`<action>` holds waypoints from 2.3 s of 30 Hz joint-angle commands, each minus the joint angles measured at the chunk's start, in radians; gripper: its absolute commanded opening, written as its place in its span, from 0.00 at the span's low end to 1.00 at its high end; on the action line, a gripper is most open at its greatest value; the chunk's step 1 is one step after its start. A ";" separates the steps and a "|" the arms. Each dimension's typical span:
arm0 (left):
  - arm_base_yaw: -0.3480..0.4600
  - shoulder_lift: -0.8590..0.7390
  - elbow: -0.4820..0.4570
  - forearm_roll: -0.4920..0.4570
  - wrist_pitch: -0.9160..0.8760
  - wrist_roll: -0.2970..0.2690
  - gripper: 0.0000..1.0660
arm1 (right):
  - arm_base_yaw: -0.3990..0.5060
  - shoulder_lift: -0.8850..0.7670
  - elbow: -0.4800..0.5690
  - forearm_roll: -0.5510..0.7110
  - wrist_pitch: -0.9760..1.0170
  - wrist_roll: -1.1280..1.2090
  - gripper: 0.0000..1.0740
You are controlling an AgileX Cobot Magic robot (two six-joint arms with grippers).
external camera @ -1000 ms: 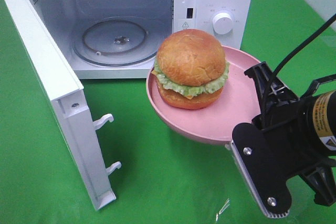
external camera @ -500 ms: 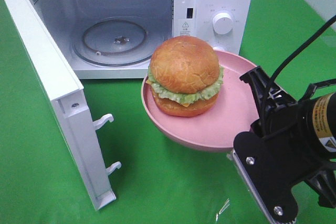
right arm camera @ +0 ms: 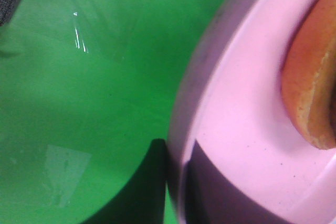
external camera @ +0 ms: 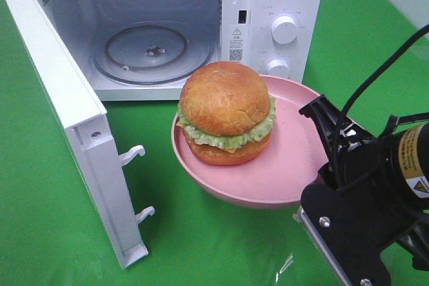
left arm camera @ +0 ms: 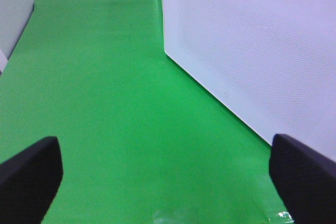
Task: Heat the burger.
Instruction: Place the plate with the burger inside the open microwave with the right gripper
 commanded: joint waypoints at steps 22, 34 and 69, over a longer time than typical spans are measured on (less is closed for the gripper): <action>-0.003 -0.017 0.003 0.002 -0.014 0.001 0.96 | -0.137 -0.006 -0.007 0.257 -0.072 -0.305 0.00; -0.003 -0.017 0.003 0.002 -0.014 0.001 0.96 | -0.255 -0.006 -0.007 0.429 -0.116 -0.527 0.01; -0.003 -0.017 0.003 0.002 -0.014 0.001 0.96 | -0.336 -0.006 -0.007 0.449 -0.169 -0.713 0.03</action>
